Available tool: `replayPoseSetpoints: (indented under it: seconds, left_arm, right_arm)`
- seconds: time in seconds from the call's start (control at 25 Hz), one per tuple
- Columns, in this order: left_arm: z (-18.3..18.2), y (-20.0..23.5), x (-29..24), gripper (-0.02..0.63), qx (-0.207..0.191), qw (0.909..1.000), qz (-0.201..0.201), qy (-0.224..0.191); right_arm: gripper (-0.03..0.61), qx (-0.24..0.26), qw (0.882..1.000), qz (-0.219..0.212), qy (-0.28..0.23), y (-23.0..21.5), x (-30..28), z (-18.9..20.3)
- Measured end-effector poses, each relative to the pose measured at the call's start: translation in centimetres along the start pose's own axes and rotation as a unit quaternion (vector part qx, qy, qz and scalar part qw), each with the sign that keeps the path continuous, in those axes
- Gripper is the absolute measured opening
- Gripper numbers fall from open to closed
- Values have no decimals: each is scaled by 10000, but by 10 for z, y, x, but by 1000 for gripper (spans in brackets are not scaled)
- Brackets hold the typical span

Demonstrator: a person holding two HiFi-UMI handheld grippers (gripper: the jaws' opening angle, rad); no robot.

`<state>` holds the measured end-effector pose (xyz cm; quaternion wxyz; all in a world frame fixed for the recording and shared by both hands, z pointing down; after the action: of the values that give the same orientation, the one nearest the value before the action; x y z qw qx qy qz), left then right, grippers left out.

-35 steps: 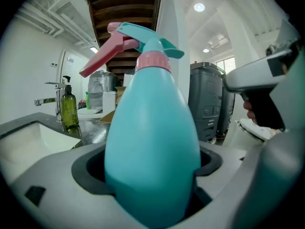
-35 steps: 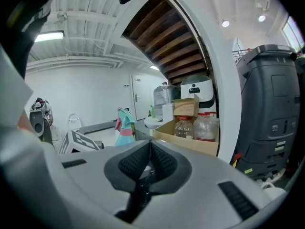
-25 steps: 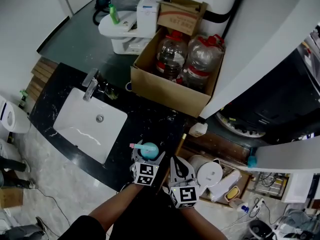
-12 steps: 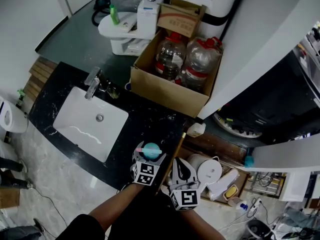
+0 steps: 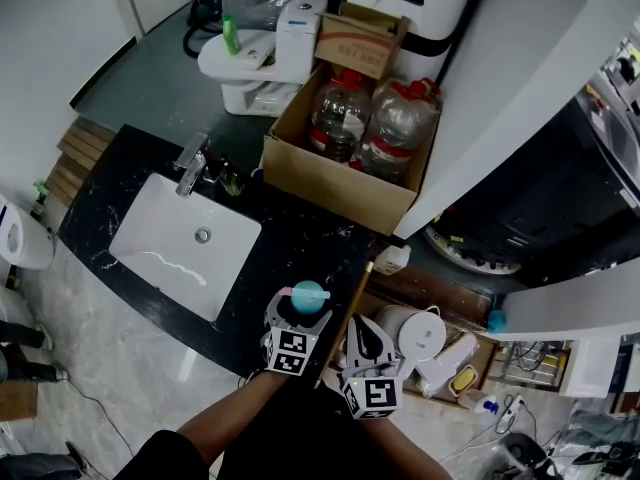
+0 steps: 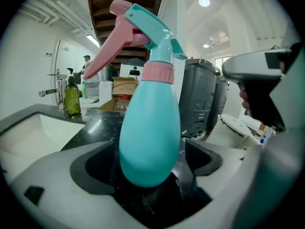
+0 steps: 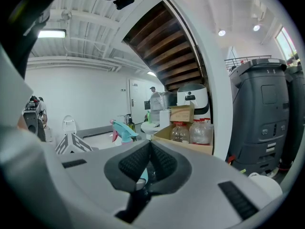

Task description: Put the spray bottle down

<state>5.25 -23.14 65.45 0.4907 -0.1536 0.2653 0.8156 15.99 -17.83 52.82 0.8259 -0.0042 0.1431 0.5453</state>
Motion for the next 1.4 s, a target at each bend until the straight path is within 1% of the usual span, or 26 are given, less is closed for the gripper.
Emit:
replayPoseSetpoints:
  seconds: [0.28,0.4,0.56,0.8,1.04,1.08,1.2,1.24,1.32,1.4]
  left_arm:
    - [-1,-6,38,462,186,9996,127,-167]
    - [-4,-6,59,460,195,9993,194,-247]
    - [-9,-2,91,460,219,9990,188,-333]
    - [-23,-4,136,459,204,9968,427,-642]
    - [-41,6,182,456,202,9944,476,-921]
    - [-45,6,188,447,208,9938,478,-984]
    - [-58,7,210,358,214,9915,479,-1190]
    - [-62,8,218,316,225,9903,467,-1287]
    - [-72,11,234,176,217,9866,452,-1552]
    - [-79,12,250,80,139,9831,482,-1763]
  right_arm:
    - [15,-31,9998,209,10,10,15,-3]
    - [15,-33,9997,235,46,23,21,-5]
    - [15,-8,9998,205,76,45,31,-15]
    - [15,-140,9996,184,157,73,45,-24]
    - [15,-164,9995,254,125,101,49,-38]
    - [15,-147,9995,247,98,104,51,-42]
    - [15,-149,9996,258,-2,112,55,-53]
    - [15,-180,9995,271,-43,114,56,-56]
    - [15,-252,9992,290,-135,119,59,-62]
    - [15,-275,9989,300,-216,125,60,-67]
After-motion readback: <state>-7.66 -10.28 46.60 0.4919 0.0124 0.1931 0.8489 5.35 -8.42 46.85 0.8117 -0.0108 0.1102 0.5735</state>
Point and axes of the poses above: the fingertips, and each gripper's own axes: x backward along the fingers, y to its left, z out of its underside, the point moved 4 cm from there along x, backward along the fingers, and after that the axes turned 13 degrees about x, right-handed, at the moved point
